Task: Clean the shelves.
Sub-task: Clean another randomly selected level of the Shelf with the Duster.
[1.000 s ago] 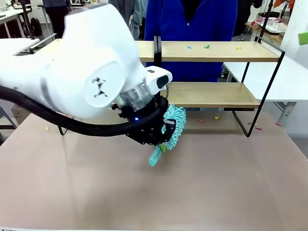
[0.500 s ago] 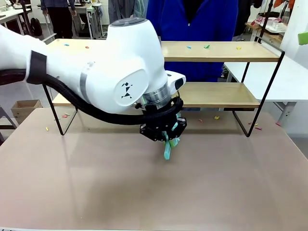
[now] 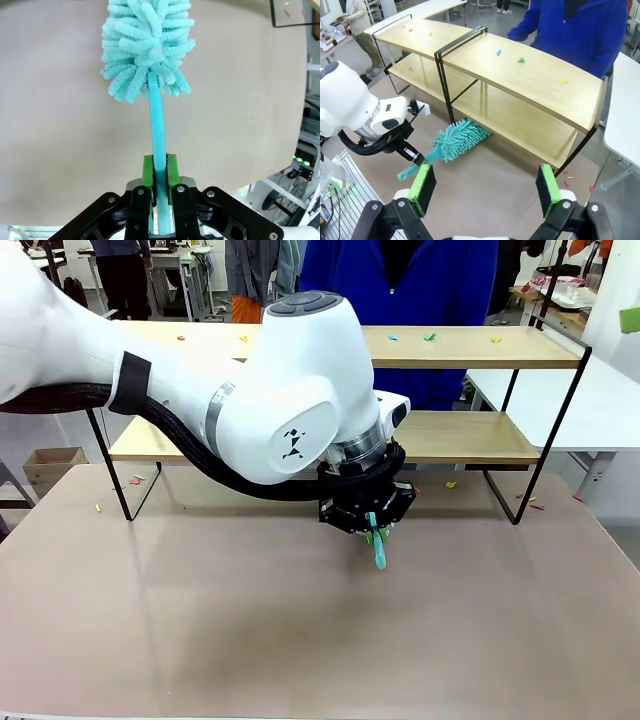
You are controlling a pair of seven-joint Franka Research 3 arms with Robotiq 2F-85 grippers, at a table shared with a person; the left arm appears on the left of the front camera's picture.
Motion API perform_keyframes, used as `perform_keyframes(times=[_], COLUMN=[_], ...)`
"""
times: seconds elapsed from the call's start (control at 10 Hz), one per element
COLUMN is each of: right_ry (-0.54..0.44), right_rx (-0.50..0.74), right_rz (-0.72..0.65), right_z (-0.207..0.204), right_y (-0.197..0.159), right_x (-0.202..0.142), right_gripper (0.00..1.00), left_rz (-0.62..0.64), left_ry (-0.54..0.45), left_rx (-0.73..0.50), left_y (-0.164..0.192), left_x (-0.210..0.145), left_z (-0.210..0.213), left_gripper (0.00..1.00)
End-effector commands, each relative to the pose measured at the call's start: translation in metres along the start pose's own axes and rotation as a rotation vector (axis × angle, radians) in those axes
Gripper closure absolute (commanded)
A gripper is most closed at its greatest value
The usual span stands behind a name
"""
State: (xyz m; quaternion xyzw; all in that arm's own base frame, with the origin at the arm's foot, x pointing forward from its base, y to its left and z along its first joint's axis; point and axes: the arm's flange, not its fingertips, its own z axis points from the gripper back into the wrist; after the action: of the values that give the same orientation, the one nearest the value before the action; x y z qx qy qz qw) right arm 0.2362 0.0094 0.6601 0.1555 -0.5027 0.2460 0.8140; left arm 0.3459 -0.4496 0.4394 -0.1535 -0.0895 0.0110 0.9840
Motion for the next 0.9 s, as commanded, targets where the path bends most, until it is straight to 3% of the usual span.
perform_keyframes(times=[0.0,0.2,0.6,0.8], right_ry=[-0.001,-0.001,-0.001,-0.001], right_rx=[0.004,0.004,0.004,0.004], right_rz=[-0.001,-0.001,-0.001,-0.001], right_z=[0.0,0.0,0.0,0.0], right_y=[0.0,0.0,0.0,0.0], right_x=[0.0,0.0,0.0,0.0], right_gripper=[0.0,0.0,0.0,0.0], left_rz=[-0.009,0.001,0.141,0.092], left_ry=[-0.041,-0.003,-0.119,-0.113], left_rx=[0.009,0.002,-0.027,-0.04], left_y=[0.007,0.002,-0.018,-0.028], left_x=[0.002,0.001,0.014,0.022], left_z=[0.008,0.001,-0.031,-0.044], left_gripper=[0.88,0.88,0.88,0.88])
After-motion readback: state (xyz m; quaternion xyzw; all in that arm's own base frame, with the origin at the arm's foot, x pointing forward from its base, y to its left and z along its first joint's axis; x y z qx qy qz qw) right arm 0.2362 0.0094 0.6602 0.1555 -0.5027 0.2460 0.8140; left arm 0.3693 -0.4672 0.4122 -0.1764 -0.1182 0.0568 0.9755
